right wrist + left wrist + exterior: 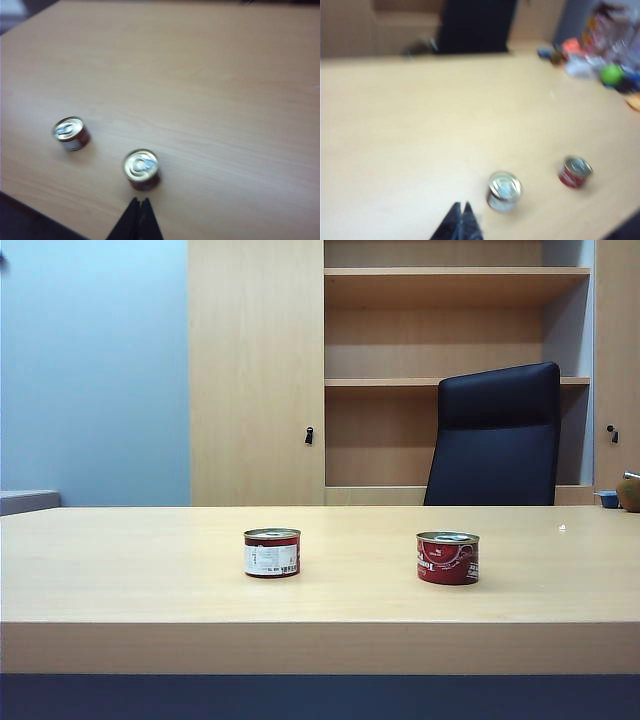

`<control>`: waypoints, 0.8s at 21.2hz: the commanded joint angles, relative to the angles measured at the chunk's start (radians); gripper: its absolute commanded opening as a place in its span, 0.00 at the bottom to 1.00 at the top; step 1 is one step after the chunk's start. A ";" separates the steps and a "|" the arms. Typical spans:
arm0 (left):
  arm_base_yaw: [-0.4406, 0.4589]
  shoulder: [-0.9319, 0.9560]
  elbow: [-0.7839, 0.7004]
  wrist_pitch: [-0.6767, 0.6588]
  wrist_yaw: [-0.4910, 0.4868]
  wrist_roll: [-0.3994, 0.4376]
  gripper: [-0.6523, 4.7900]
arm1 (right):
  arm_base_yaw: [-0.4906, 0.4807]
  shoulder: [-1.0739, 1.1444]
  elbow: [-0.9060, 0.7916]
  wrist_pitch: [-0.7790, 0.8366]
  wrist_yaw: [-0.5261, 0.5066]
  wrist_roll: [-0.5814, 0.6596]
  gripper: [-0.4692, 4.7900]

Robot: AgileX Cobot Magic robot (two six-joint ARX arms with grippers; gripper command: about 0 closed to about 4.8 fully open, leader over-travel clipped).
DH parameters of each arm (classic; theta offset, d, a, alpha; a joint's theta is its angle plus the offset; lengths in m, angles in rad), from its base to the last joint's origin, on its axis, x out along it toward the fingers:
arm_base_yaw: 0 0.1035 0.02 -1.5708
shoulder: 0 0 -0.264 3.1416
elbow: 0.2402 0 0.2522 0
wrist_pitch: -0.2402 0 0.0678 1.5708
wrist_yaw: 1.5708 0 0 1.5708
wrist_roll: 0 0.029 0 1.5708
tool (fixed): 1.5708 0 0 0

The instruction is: Stack a can of tomatoes on the right onto the can of tomatoes on the left.

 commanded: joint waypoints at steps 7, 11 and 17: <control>0.002 0.215 0.028 0.003 0.123 -0.016 0.12 | 0.271 0.715 0.253 0.175 0.159 -0.042 0.65; 0.001 0.211 0.028 -0.008 0.179 -0.018 0.12 | 0.323 0.941 0.383 0.129 0.208 -0.090 0.80; 0.000 0.201 0.027 -0.018 0.340 -0.061 0.12 | 0.348 1.168 0.546 -0.051 0.292 -0.101 0.81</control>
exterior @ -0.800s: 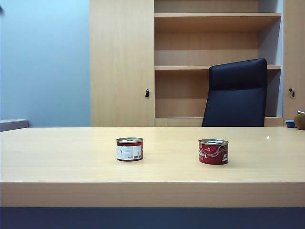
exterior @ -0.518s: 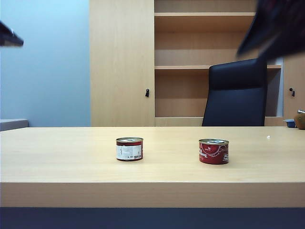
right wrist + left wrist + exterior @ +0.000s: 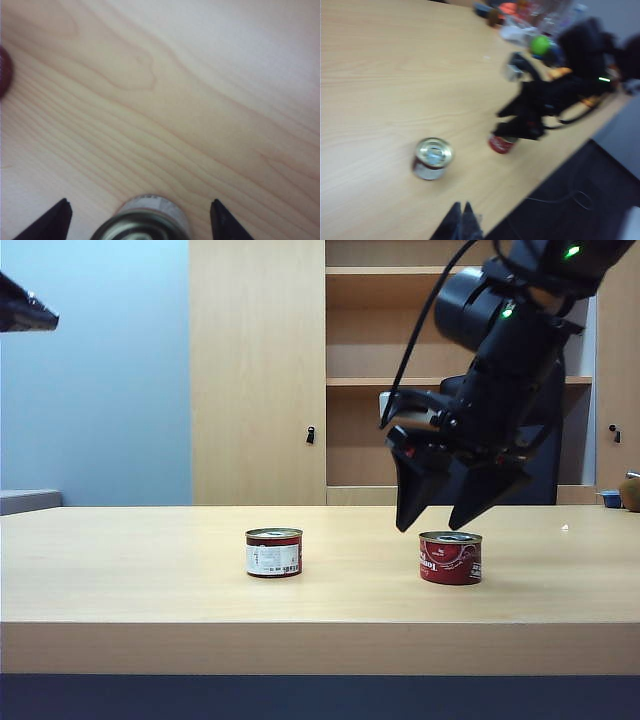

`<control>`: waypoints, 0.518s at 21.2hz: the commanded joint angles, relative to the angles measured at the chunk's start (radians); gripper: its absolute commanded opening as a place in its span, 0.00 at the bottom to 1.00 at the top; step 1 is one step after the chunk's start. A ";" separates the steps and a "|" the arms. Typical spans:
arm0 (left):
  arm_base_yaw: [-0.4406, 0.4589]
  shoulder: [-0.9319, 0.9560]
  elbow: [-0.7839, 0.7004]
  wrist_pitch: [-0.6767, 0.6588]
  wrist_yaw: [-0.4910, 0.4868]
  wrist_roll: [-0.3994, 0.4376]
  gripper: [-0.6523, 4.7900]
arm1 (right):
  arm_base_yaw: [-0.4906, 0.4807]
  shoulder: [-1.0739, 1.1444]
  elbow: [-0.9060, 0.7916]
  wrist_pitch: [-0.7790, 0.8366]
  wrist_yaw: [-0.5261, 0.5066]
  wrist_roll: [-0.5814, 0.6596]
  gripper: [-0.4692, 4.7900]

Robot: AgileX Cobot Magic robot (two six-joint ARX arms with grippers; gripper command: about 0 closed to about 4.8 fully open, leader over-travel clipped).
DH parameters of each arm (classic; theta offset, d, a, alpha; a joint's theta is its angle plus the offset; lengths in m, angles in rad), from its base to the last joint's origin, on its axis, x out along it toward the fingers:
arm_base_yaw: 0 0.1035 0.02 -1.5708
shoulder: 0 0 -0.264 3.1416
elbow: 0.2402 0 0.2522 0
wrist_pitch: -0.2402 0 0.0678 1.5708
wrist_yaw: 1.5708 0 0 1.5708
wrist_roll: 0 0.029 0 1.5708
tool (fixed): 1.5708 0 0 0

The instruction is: Stack a can of tomatoes on the right onto the can of tomatoes on the left.

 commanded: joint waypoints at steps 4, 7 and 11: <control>0.000 -0.006 0.003 -0.003 0.062 -0.003 0.12 | 0.000 0.001 0.006 -0.097 0.008 -0.017 0.81; 0.000 -0.008 0.003 -0.006 0.062 -0.003 0.12 | 0.000 0.002 0.004 -0.138 0.019 -0.018 0.81; 0.000 -0.010 0.003 -0.023 0.063 -0.003 0.12 | 0.000 0.001 0.001 -0.134 0.019 -0.018 0.74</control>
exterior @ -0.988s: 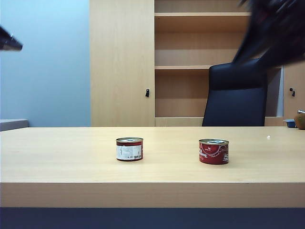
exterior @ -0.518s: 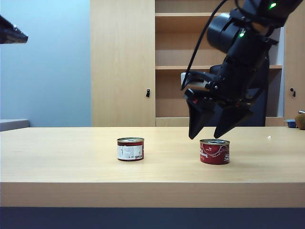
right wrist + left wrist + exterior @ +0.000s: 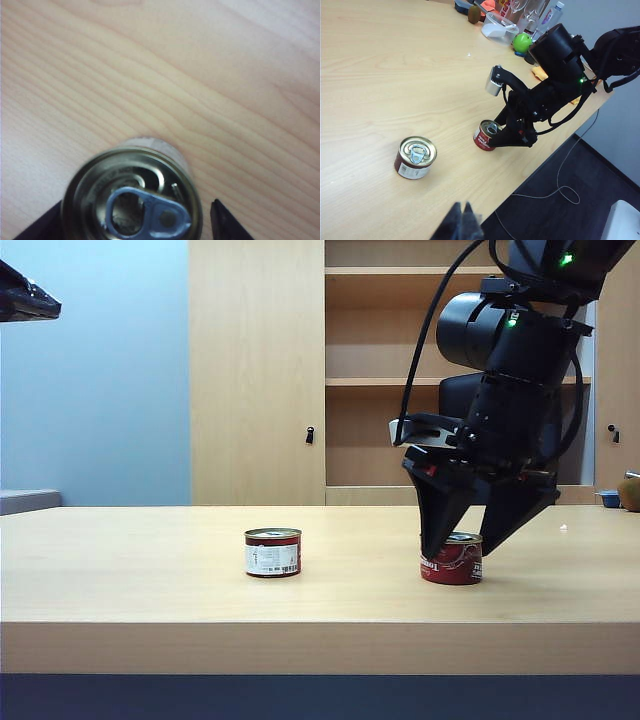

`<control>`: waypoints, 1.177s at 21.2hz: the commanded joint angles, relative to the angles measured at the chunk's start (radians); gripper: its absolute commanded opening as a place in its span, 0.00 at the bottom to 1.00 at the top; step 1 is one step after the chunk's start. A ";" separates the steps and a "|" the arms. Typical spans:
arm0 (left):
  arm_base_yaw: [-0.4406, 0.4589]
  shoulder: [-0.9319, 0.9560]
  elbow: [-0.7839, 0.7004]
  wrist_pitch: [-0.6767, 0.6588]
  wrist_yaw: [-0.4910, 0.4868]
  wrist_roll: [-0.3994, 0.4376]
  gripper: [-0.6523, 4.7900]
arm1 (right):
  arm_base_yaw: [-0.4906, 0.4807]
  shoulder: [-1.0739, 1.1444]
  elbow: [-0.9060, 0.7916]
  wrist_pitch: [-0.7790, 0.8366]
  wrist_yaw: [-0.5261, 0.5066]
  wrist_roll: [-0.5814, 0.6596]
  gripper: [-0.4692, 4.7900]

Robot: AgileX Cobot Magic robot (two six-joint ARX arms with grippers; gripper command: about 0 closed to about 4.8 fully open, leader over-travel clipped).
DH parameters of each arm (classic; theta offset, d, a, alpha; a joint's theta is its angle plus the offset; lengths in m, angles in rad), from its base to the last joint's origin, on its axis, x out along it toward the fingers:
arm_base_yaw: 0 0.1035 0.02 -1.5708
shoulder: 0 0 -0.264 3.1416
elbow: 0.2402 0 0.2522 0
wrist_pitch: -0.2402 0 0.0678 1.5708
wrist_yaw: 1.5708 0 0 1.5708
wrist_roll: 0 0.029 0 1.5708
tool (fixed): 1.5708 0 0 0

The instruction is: Stack a can of tomatoes on the right onto the can of tomatoes on the left.

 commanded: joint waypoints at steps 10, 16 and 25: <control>0.000 -0.003 0.003 -0.024 0.029 -0.003 0.12 | 0.020 -0.006 0.048 0.048 -0.017 -0.003 0.58; 0.000 -0.003 0.003 -0.019 0.027 0.002 0.12 | 0.144 0.026 0.286 0.077 -0.016 -0.018 0.58; 0.002 -0.003 0.003 0.000 -0.077 0.005 0.12 | 0.257 0.196 0.451 0.012 0.001 -0.038 0.59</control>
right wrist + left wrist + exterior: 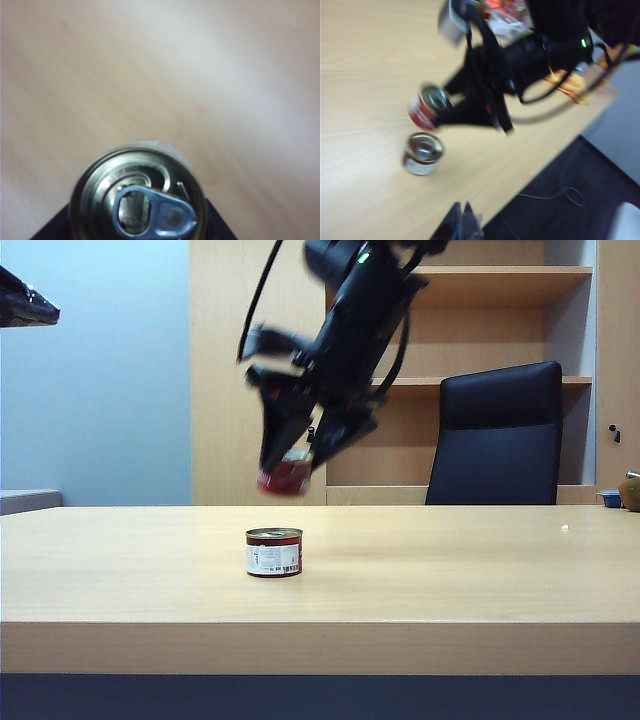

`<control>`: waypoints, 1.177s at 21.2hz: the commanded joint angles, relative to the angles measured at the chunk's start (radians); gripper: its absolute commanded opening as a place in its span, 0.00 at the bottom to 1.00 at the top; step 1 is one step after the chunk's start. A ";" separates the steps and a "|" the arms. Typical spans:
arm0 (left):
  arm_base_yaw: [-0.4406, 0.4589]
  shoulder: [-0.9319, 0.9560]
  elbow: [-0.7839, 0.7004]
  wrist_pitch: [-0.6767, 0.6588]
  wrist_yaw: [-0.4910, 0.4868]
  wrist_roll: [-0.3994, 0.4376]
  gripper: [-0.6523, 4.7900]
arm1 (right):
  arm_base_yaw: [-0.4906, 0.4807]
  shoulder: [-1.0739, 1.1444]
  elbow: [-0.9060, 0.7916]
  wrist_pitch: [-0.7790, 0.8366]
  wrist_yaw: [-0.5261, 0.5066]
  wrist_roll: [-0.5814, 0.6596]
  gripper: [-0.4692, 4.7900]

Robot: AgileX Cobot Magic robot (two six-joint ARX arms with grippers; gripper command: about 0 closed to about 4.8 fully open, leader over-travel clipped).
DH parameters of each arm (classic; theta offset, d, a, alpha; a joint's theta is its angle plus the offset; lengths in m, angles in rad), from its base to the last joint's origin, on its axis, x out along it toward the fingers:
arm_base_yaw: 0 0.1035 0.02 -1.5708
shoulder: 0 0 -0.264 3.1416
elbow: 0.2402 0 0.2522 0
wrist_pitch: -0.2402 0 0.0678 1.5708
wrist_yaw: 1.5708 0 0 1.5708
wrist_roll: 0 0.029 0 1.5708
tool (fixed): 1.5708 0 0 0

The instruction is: Stack a can of tomatoes on the right onto the can of tomatoes on the left.

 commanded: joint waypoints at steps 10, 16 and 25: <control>0.001 -0.003 0.003 0.016 -0.106 0.004 0.12 | 0.039 0.026 0.022 -0.048 0.010 -0.004 0.59; 0.001 -0.003 0.003 0.016 -0.106 0.004 0.12 | 0.038 0.026 0.022 -0.051 -0.012 -0.004 0.84; 0.001 -0.003 0.003 0.020 -0.106 0.003 0.12 | 0.053 -0.019 0.023 -0.140 0.000 -0.002 0.84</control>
